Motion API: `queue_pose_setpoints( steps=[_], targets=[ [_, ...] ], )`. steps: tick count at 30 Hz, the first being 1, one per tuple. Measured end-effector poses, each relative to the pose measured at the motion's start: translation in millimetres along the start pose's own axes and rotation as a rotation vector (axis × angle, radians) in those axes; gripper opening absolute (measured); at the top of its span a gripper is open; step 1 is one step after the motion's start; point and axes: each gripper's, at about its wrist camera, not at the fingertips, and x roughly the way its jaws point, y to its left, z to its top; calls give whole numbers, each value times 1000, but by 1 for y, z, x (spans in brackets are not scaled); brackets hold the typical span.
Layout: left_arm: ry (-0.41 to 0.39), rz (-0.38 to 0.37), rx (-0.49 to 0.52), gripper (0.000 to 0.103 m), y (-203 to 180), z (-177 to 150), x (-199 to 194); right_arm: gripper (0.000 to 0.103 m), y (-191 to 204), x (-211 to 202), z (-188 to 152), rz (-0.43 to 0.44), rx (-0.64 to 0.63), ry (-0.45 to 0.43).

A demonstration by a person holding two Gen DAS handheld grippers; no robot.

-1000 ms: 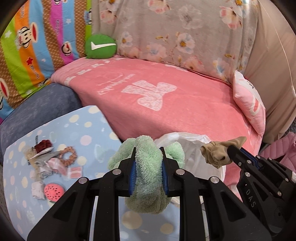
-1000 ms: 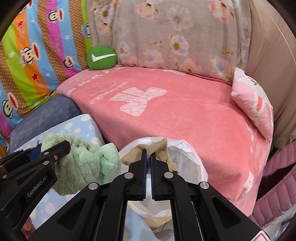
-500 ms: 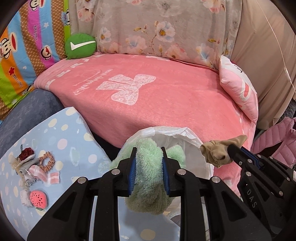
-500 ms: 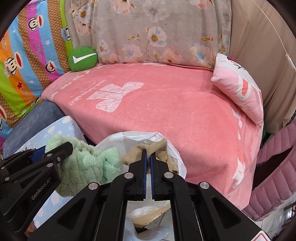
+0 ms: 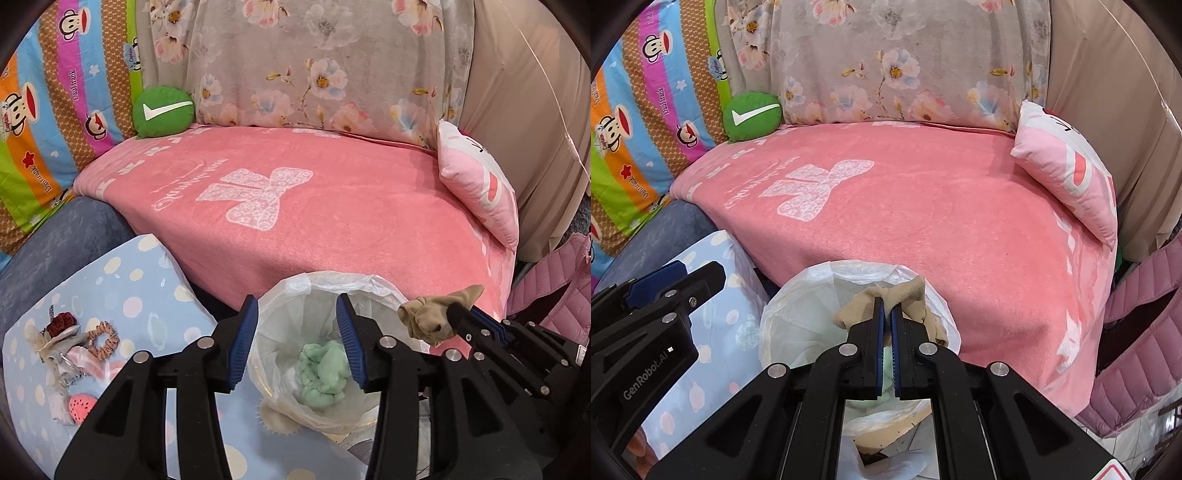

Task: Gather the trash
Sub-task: 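Carry both items over the white bin and open both tools to drop them, then return both tools to the pile, left tool closing on the white sock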

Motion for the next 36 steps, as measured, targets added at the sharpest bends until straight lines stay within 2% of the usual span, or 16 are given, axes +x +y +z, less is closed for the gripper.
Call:
queue_pose_setpoints(
  steps=[9,11,15,24,36],
  targets=[
    [12,23,-33,43,17,-4,1,4,11,6,2,2,-18,-2],
    [14,27,-40,47,22,-5,2,8,14,7,3,1,-21,-4],
    [14,37,-45,49,28,-8,2,23,20,8,2,-2,-29,-8],
    [26,52,-67,49,41,-15,2,36,34,1,-1,0,-63,-18],
    [34,78,-111,49,69,-30,-9,38,60,-8,-9,21,-106,-14]
  ],
)
